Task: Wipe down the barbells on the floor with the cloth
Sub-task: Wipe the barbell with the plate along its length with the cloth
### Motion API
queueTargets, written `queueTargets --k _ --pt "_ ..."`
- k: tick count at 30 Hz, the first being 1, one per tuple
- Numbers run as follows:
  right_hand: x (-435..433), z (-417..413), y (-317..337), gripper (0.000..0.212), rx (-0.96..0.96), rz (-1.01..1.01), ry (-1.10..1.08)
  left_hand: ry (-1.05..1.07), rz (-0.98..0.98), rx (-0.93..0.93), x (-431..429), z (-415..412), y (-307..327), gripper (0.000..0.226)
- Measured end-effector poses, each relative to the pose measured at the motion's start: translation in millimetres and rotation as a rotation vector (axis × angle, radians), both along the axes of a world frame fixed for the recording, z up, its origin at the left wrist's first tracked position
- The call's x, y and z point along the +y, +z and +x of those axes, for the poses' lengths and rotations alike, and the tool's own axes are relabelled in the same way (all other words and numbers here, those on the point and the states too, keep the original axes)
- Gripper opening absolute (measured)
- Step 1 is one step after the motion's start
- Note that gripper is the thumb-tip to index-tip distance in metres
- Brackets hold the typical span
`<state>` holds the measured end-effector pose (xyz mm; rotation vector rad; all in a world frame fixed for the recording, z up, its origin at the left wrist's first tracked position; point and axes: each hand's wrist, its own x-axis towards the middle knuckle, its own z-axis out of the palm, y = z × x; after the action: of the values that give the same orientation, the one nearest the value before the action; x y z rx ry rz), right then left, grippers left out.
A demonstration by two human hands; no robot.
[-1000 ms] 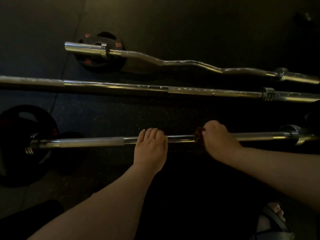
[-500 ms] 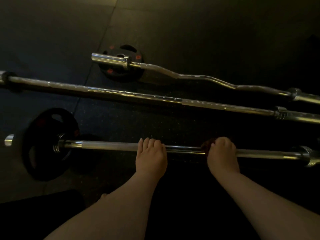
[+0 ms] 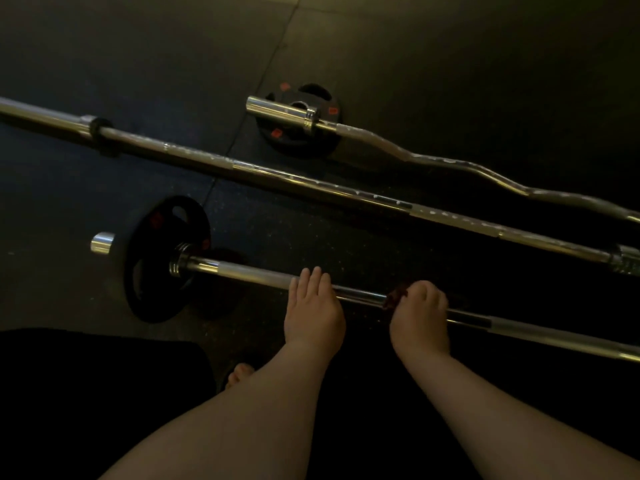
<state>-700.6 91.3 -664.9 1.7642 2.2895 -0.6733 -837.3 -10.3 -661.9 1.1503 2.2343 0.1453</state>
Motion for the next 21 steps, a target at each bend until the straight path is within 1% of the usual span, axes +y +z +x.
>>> queueTargets --k 1,2,5,7,8,10,11,13,14,15,16,18,19,21 --pt "-7.6 -17.5 1.0 0.037 0.035 -0.001 0.016 0.045 -0.021 0.008 -0.5 -4.5 0.7 0.062" --pt "-15.4 -33.7 0.1 0.036 0.087 -0.016 0.085 0.091 -0.043 0.007 0.6 -8.4 1.4 0.063" --pt "-26.3 -58.5 -5.0 0.038 0.193 -0.106 0.423 0.193 -0.082 0.019 3.6 -19.2 2.4 0.064" --pt "-13.3 -47.7 -6.4 0.039 0.163 -0.153 0.507 0.228 -0.087 -0.013 4.1 -25.5 2.0 0.060" --pt "-6.4 -35.3 -7.7 0.037 0.130 -0.114 0.511 0.227 -0.081 -0.034 3.1 -27.7 1.1 0.057" --pt "4.6 -9.0 -9.5 0.030 0.045 -0.001 0.409 0.193 -0.062 -0.076 1.6 -30.5 0.4 0.052" --pt "8.3 -3.7 -8.3 0.027 0.007 0.017 0.276 0.173 -0.055 -0.086 1.8 -30.9 0.7 0.052" --pt "6.4 -18.9 -5.5 0.026 -0.063 0.032 0.034 0.173 -0.057 -0.084 4.3 -27.4 0.7 0.053" --pt "0.8 -33.8 -5.5 0.027 -0.065 0.030 -0.021 0.197 -0.064 -0.077 6.5 -24.0 1.0 0.055" --pt "-7.3 -50.2 -5.3 0.028 -0.032 0.004 -0.011 0.224 -0.069 -0.069 8.8 -21.3 1.6 0.056" --pt "-16.9 -64.8 -6.5 0.027 0.030 -0.034 0.063 0.242 -0.071 -0.061 10.0 -19.3 1.7 0.058" --pt "-35.7 -79.7 -6.9 0.031 0.159 -0.116 0.308 0.241 -0.079 -0.039 6.7 -20.1 1.0 0.061" --pt "-35.9 -76.9 -5.1 0.034 0.188 -0.153 0.419 0.231 -0.081 -0.031 4.5 -21.9 0.2 0.062" --pt "-22.3 -60.4 -4.7 0.035 0.180 -0.164 0.533 0.237 -0.074 -0.045 -3.2 -28.6 0.0 0.063"
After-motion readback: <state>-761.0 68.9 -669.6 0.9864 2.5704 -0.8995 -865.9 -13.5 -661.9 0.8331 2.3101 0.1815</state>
